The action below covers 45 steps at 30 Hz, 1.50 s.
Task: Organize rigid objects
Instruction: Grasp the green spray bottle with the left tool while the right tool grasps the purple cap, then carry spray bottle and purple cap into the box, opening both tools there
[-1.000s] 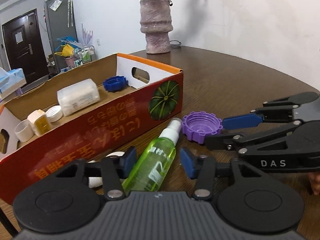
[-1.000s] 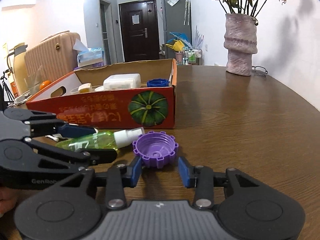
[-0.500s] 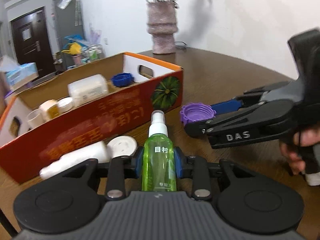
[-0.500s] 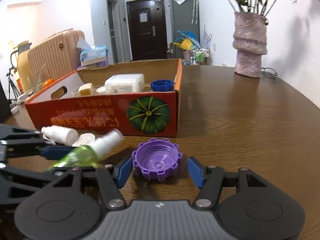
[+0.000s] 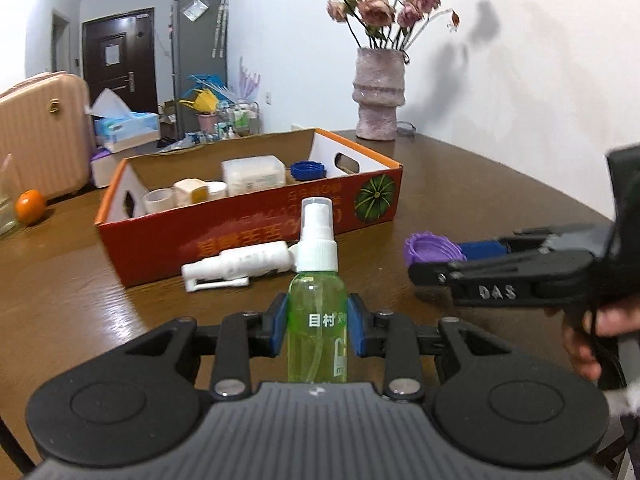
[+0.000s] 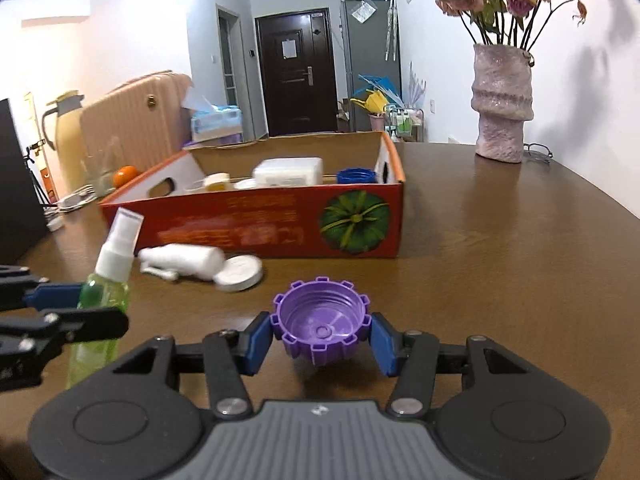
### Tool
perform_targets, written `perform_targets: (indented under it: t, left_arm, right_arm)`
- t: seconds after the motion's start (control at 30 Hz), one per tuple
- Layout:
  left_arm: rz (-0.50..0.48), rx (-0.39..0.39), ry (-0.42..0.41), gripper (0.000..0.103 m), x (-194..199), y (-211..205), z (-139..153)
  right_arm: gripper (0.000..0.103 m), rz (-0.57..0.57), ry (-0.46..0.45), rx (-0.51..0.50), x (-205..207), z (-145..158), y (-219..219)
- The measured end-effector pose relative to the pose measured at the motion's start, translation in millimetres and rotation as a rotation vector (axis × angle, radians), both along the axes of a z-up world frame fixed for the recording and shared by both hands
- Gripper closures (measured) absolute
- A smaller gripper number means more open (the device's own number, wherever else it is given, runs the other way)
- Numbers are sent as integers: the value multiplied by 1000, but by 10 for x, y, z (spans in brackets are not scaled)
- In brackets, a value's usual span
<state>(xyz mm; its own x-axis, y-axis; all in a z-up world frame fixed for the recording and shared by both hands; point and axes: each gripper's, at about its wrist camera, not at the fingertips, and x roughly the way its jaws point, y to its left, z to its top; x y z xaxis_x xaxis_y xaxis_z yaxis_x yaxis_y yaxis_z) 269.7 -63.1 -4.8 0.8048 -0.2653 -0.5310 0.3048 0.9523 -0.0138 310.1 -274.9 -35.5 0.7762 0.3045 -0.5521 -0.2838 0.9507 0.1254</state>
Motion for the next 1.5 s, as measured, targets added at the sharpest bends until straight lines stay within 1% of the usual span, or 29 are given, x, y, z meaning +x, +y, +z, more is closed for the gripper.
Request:
perform_targets:
  t: [0.17,0.43,0.57,0.7,0.8,0.9,0.97,1.03,1.13,1.2,1.37,1.5]
  left_arm:
    - [31,-28,-49,72,-300,163,131]
    - [80,-71,-127,72,-694,401,334]
    - [100,-77,-154,72,-784,499,398]
    - [114,-56,-185,72,-722,580,474]
    - [116,-26,-230,72,-564,622,598]
    - [104,27,-288,72,-345,632,736]
    - [97,72,-318,72,-135,626,813]
    - [85,115,-327,72,97,620,852]
    - [69,160,-315,72,479,615,838]
    - [59,167,-292,72,732,615,795]
    - [25,199,-246,72,1284,567,573]
    - [-6,240,-209,72,1655,521,354]
  right_arm:
    - [51,3,-15,14,-381,106,100]
    - [51,20,-96,-9,-803,416,267]
    - [51,28,-121,-14,-931,511,307]
    - [51,22,-129,-17,-934,538,318]
    - [51,20,-136,-24,-856,574,320]
    - [51,26,-153,-38,-715,637,329]
    - [51,30,-165,-47,-602,672,340]
    - [51,38,-180,-59,-448,719,352]
    - [51,37,-196,-70,-181,777,352]
    - [51,30,-197,-65,40,807,335]
    - [51,30,-178,-69,672,803,347]
    - [51,39,-139,-80,1164,725,372]
